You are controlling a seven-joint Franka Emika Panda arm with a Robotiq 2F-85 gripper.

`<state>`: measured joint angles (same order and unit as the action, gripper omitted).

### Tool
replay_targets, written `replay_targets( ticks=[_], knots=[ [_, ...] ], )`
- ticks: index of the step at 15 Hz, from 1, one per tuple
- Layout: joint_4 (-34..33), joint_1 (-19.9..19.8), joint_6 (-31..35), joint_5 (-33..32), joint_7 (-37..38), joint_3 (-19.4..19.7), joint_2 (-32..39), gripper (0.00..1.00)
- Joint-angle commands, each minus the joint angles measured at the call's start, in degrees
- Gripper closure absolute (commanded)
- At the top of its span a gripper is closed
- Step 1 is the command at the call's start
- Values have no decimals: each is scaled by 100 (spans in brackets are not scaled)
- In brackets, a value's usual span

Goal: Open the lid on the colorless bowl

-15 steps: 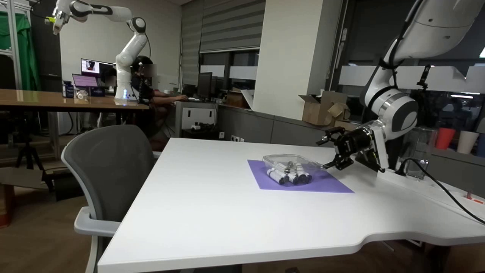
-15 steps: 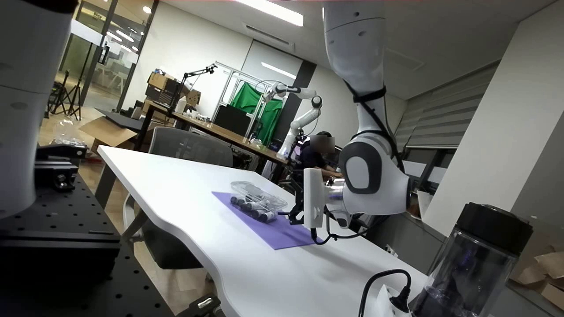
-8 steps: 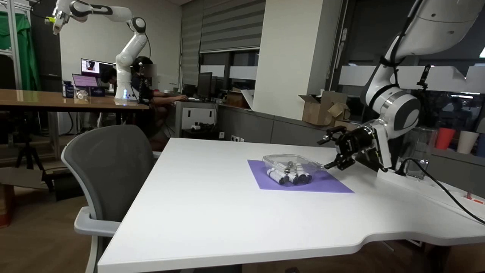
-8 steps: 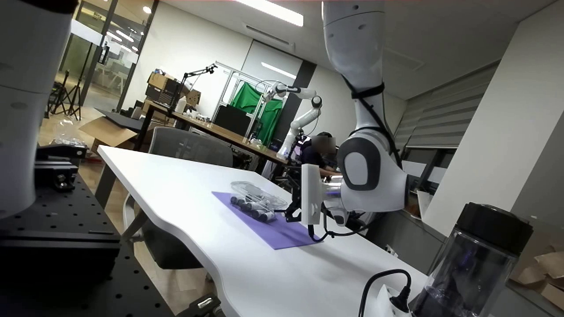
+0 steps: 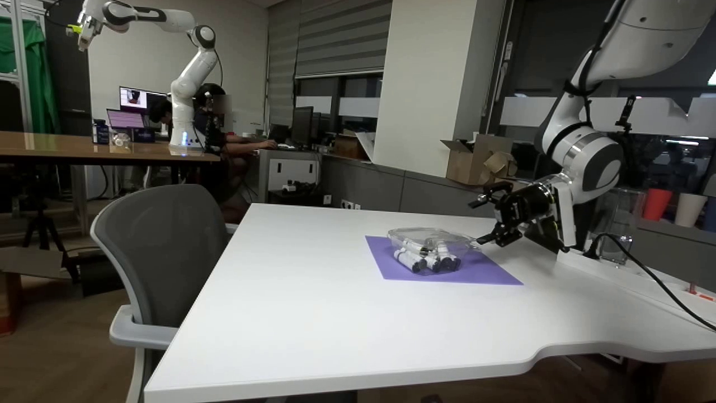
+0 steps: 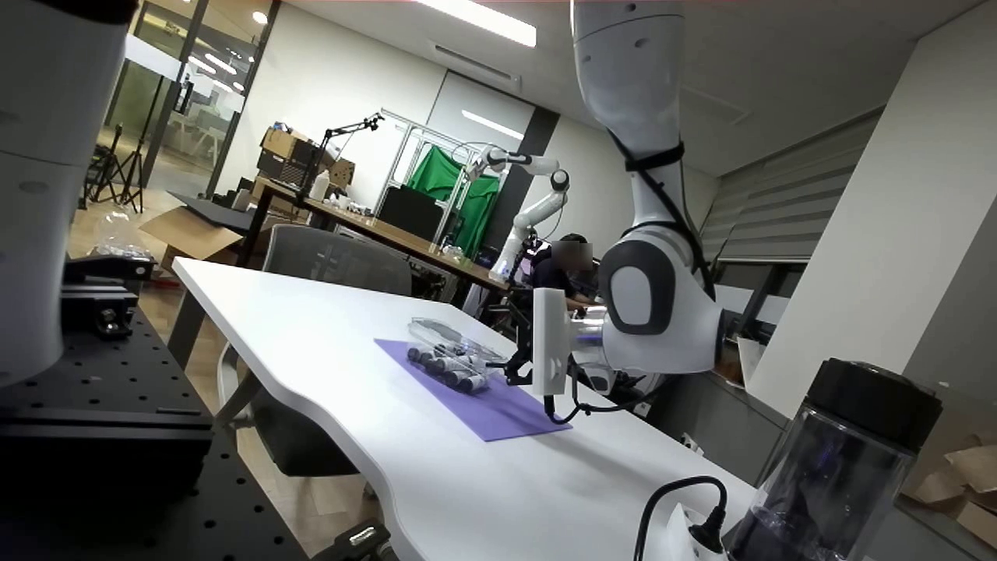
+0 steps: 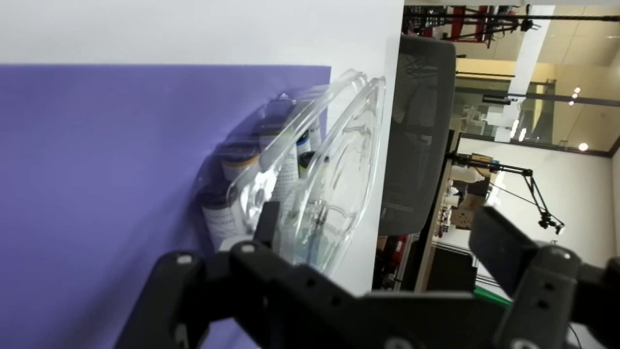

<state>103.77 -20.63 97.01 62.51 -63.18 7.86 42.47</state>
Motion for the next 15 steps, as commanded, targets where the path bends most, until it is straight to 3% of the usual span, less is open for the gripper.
replay_targets(
  ticks=[1,5,10,15],
  knots=[
    [86,-176,-216,362,-477,-83,-78,0],
    [-3,-276,-564,1206,-1104,-151,51,0],
    [-395,-126,-1063,1986,-1039,-189,454,0],
    [-869,216,-934,2834,-1376,-281,829,0]
  ],
)
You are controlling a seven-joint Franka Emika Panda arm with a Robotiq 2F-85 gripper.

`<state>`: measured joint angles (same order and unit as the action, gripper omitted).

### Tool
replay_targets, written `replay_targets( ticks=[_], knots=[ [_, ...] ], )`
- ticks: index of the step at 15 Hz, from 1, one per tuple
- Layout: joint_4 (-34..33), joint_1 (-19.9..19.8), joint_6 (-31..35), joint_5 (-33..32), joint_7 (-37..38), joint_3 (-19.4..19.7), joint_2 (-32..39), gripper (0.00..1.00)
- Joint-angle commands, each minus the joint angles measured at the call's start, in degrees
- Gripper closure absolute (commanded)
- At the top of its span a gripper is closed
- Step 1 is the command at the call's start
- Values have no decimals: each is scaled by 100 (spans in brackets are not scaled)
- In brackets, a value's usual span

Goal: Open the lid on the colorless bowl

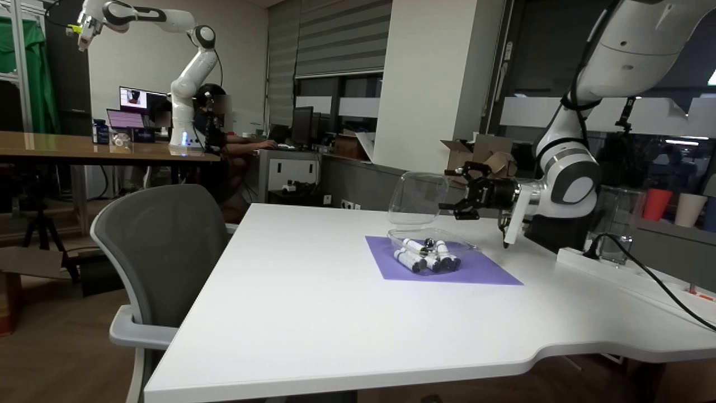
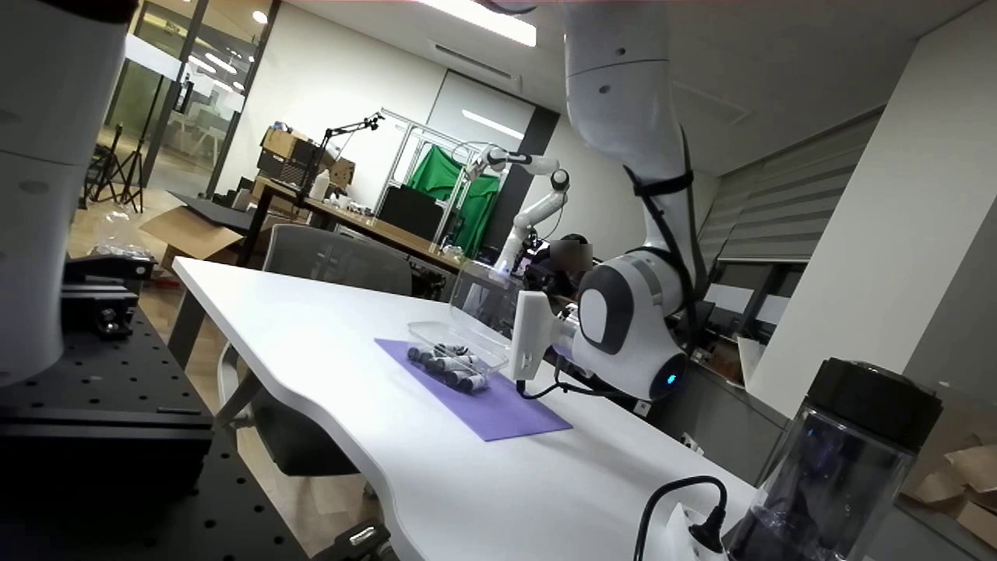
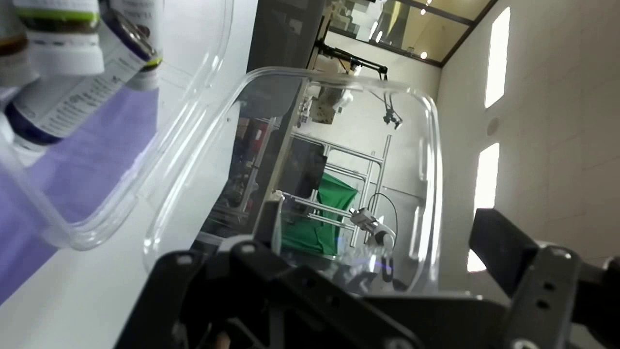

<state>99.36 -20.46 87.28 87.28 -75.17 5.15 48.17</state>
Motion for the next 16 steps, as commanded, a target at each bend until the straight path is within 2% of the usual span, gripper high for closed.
replay_targets(
  ticks=[1,6,8,12,14,16],
  knots=[
    [-502,285,65,448,-270,-4,300,0],
    [-503,643,457,776,-1430,93,207,0],
    [-438,766,668,731,-1618,156,77,0],
    [-343,1021,1277,460,-1190,347,-324,0],
    [-246,1226,1780,93,-748,491,-647,0],
    [-234,1316,1997,-449,-47,535,-911,0]
  ],
)
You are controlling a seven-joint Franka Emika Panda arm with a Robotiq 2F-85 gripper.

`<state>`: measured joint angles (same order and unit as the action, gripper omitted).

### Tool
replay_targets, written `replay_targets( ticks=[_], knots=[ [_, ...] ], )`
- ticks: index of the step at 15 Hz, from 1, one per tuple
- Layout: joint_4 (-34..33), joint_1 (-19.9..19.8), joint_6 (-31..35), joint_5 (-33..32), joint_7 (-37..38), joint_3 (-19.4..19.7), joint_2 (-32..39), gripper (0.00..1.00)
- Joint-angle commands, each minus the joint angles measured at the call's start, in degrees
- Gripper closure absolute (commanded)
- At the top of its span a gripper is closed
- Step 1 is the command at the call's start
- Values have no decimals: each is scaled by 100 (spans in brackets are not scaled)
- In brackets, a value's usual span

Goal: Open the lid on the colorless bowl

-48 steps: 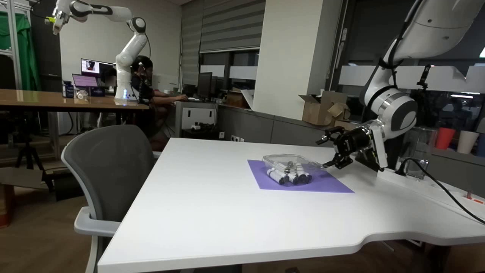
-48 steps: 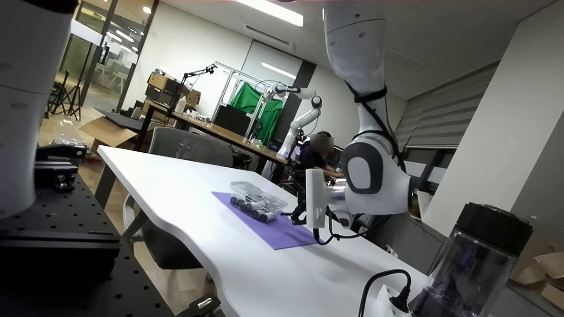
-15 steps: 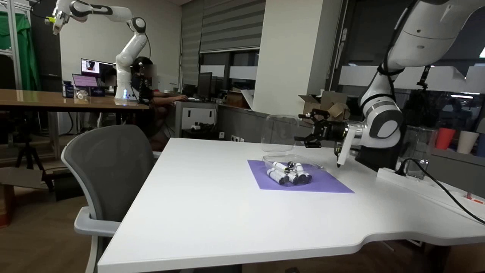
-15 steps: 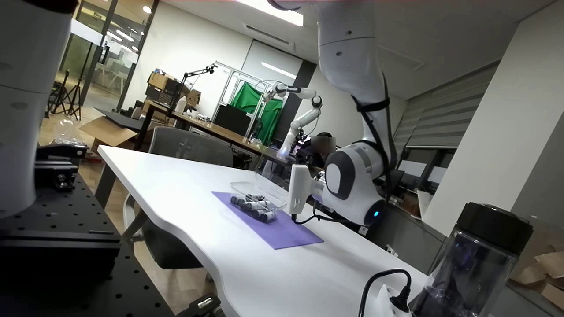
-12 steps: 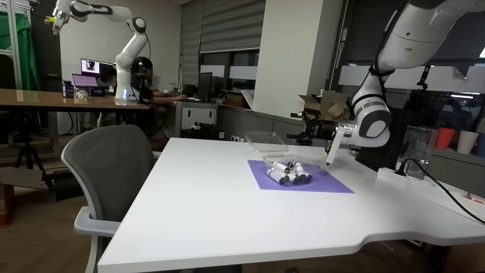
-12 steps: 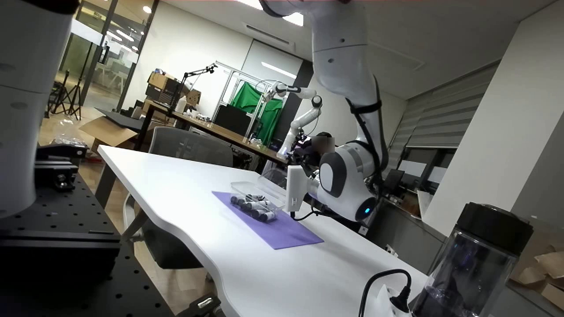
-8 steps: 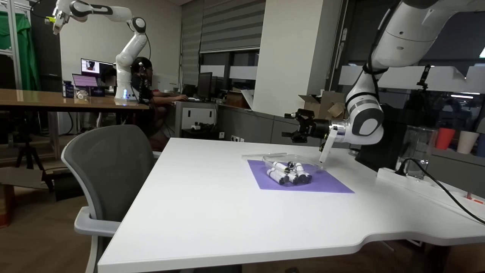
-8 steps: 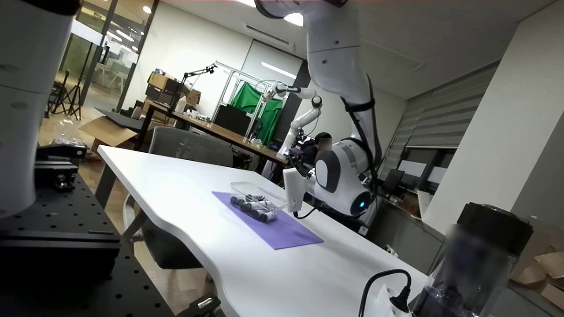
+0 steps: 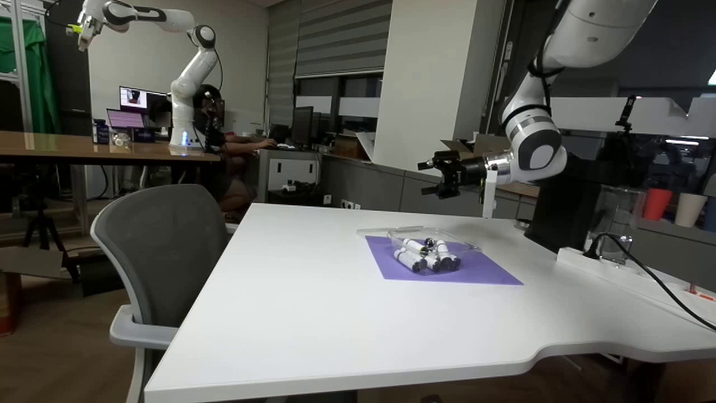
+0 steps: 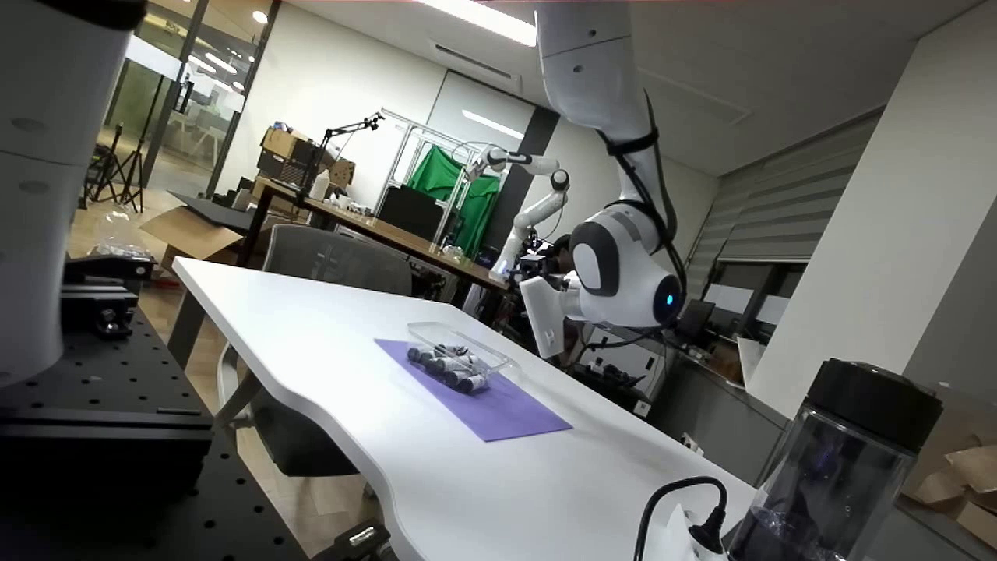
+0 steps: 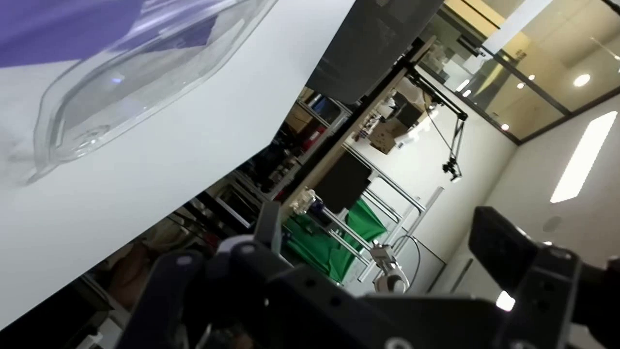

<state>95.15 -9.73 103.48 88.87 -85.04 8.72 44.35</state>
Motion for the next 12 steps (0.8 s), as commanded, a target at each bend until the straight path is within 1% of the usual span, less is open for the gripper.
replay_targets(
  ticks=[1,4,8,9,10,12],
  knots=[
    [181,287,483,-898,1321,190,-673,0],
    [160,341,615,-1817,2471,174,-1061,0],
    [140,250,320,-3145,3879,91,-1464,0],
    [15,50,501,-2817,3265,-159,-1221,0],
    [19,42,451,-3020,3500,-165,-1303,0],
    [34,38,425,-3145,3655,-167,-1373,0]
  ],
)
